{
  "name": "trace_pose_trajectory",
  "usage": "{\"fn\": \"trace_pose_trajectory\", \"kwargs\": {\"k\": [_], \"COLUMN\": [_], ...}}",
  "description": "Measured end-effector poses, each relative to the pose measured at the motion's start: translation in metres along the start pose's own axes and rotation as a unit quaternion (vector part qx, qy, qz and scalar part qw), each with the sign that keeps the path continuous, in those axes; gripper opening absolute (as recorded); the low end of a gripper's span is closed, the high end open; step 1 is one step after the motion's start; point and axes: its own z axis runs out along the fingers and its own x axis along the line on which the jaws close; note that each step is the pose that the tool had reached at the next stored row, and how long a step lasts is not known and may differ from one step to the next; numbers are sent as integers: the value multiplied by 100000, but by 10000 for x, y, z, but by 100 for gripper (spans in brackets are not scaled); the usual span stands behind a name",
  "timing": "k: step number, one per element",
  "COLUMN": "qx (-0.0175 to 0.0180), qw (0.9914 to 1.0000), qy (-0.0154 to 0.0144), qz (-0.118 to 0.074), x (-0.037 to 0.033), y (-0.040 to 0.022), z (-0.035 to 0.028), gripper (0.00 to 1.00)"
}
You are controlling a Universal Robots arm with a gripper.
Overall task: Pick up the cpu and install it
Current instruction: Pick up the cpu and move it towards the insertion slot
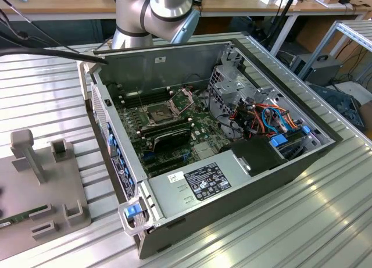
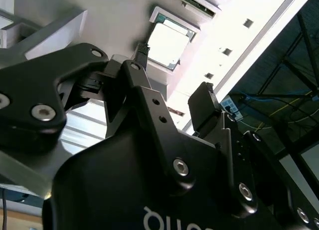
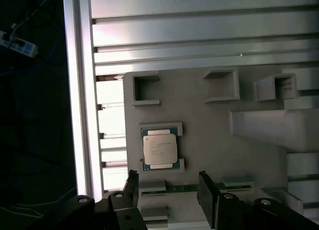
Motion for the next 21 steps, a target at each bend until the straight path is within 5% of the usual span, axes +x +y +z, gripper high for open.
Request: {"fn": "trace_pose_trajectory", "kwargs": {"k": [6,11,21], "qx": [-1,2,0], "qw": [100000,100000,100000], "qy": [5,16,10], "qz": [1,0,-1], "x": [0,0,0], "y": [-4,-5,-12], "z": [134,142,333], "gripper": [60,60,60]}}
